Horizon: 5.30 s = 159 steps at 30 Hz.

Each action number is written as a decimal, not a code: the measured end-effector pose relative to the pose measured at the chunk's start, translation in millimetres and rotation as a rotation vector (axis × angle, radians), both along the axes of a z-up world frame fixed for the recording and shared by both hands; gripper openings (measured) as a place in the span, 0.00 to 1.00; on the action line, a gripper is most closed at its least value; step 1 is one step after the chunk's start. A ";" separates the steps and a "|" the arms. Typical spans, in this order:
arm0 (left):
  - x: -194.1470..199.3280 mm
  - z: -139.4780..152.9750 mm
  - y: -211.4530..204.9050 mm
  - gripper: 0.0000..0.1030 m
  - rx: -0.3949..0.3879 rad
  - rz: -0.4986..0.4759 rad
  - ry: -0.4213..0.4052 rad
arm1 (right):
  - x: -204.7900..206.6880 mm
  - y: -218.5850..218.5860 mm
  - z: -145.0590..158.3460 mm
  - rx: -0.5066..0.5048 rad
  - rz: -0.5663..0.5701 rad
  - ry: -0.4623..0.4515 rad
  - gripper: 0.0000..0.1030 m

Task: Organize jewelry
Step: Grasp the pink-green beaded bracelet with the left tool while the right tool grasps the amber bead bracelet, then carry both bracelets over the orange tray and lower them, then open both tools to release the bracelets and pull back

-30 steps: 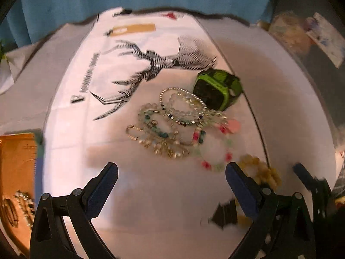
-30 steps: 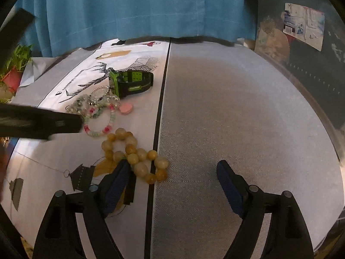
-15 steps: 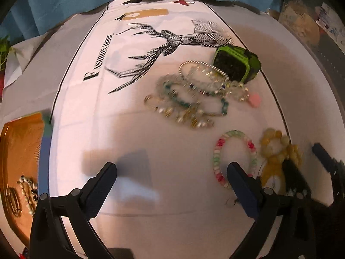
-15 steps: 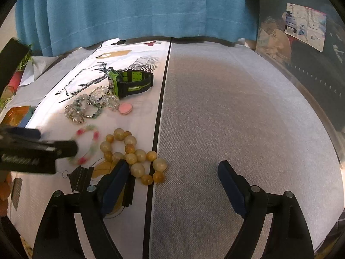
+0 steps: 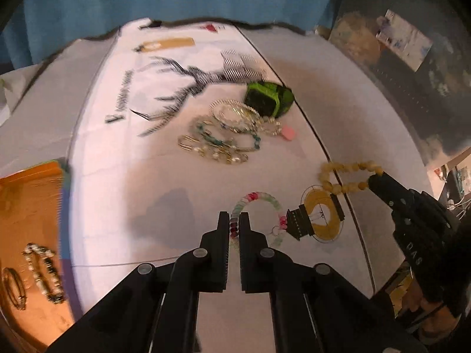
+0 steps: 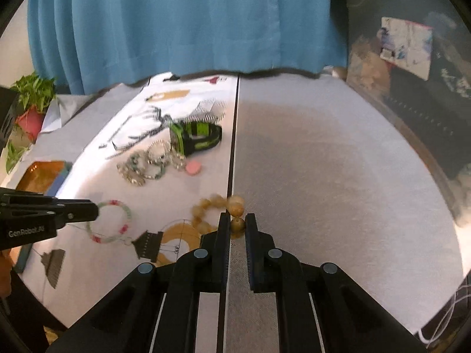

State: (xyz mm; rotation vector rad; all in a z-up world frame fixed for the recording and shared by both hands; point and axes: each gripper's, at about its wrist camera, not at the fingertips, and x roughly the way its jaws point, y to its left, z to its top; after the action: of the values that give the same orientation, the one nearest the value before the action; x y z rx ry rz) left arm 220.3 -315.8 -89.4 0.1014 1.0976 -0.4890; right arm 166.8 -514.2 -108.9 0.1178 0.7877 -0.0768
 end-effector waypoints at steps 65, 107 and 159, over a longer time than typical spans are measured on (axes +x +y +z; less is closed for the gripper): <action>-228.3 75.3 276.9 0.04 -0.056 0.224 -0.292 | -201.7 274.6 81.8 -0.094 0.454 0.031 0.10; -23.4 -0.6 311.2 0.94 0.174 0.331 -0.192 | 9.8 365.6 2.0 -0.100 0.497 0.164 0.65; -287.5 63.3 277.0 0.95 0.162 0.391 -0.344 | -241.1 284.0 80.4 -0.046 0.332 -0.046 0.73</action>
State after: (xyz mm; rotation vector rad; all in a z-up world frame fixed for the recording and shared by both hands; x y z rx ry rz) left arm -67.2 -38.8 -26.1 0.1048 0.7904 -0.0270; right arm -74.3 -230.2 -28.4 -0.0554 0.7504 0.2213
